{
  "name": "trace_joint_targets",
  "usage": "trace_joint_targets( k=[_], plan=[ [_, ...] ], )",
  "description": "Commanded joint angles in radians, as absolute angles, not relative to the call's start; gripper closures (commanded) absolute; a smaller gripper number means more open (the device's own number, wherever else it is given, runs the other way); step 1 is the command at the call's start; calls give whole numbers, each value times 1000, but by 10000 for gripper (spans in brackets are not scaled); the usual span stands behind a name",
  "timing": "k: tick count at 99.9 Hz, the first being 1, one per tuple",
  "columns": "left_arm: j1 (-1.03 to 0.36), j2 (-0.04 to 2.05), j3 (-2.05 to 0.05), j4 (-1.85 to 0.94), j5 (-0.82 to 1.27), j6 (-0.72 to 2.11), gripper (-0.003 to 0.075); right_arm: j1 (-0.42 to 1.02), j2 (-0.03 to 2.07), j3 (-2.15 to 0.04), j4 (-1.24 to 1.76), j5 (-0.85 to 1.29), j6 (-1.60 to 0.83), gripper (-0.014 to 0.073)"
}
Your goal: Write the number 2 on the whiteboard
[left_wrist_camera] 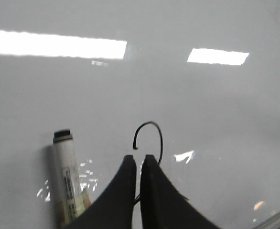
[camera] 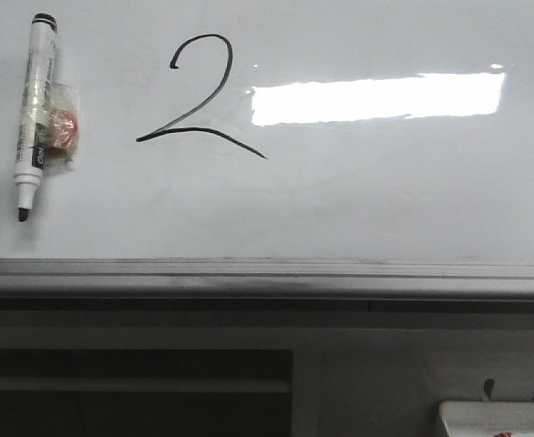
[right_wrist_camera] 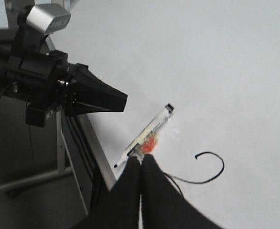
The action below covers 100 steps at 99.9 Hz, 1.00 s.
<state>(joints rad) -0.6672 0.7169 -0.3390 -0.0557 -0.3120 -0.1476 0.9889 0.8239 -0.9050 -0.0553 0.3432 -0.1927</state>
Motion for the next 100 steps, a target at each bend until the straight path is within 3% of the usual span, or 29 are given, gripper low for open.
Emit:
trace_joint_targets(
  k=[1, 46, 100],
  plan=[
    [-667, 650, -369, -14, -357, -135, 741, 985, 725, -819, -78, 115, -189, 655],
    [-667, 324, -369, 98, 66, -135, 741, 946, 312, -379, -7, 90, -136, 654],
    [-667, 257, -369, 97, 67, -135, 741, 937, 272, -346, 51, 90, -136, 654]
  ],
)
